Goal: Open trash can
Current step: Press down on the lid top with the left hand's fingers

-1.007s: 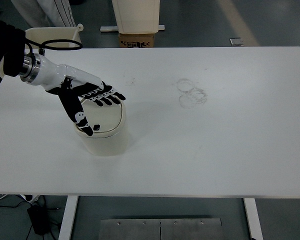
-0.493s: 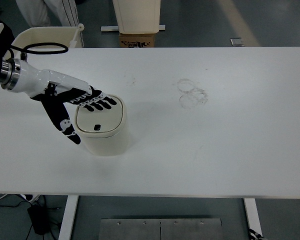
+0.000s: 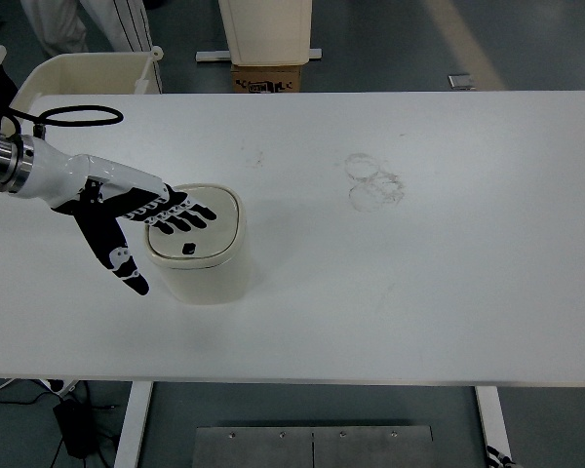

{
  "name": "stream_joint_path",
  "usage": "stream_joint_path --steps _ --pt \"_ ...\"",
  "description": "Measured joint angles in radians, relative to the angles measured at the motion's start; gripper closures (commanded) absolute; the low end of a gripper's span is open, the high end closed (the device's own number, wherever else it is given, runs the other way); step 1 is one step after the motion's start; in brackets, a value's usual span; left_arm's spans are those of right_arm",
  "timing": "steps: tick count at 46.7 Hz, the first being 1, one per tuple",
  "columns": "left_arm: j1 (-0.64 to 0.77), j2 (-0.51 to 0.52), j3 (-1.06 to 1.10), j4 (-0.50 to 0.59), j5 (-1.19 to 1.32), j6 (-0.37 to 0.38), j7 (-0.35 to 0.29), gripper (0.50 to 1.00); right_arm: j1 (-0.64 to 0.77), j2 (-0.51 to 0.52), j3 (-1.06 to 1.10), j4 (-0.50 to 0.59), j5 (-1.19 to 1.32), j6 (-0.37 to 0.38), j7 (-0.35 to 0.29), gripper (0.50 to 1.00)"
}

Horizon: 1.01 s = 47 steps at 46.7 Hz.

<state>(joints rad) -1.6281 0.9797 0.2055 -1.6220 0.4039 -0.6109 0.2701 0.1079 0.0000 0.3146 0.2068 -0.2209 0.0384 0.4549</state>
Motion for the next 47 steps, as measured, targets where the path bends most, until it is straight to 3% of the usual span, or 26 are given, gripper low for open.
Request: stream_joint_path --steps 47 --pt "0.05 -0.065 -0.002 0.054 0.002 0.0 0.001 0.5 -0.004 0.0 0.0 0.001 0.002 0.0 0.0 0.509"
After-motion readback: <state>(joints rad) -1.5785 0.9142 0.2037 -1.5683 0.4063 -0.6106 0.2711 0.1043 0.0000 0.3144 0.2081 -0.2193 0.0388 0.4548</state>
